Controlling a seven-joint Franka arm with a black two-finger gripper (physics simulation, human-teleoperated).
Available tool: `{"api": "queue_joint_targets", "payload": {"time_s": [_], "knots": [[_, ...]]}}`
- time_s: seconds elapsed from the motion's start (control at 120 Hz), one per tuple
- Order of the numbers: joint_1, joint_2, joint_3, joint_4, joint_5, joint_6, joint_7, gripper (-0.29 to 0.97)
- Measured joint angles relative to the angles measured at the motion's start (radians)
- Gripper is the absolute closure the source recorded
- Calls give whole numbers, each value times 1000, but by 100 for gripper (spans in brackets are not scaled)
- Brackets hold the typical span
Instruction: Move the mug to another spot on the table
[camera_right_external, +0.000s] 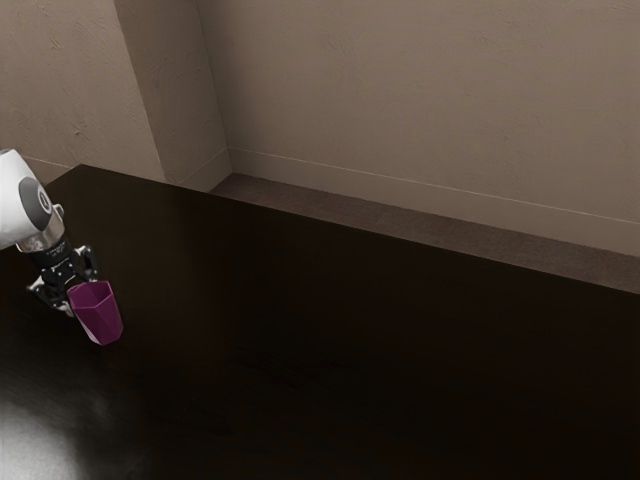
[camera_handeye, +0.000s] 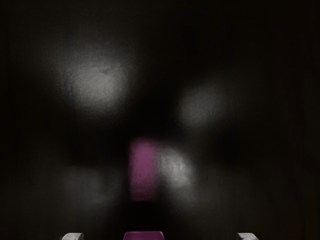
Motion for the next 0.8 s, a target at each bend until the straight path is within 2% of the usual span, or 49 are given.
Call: {"api": "queue_joint_targets", "payload": {"time_s": [0.133,0.408,0.8], "knots": [[0,0,0,0,-7,-4,9,52],[38,-10,1,6,-58,-89,17,60],[47,-39,6,8,-183,-351,27,73]]}}
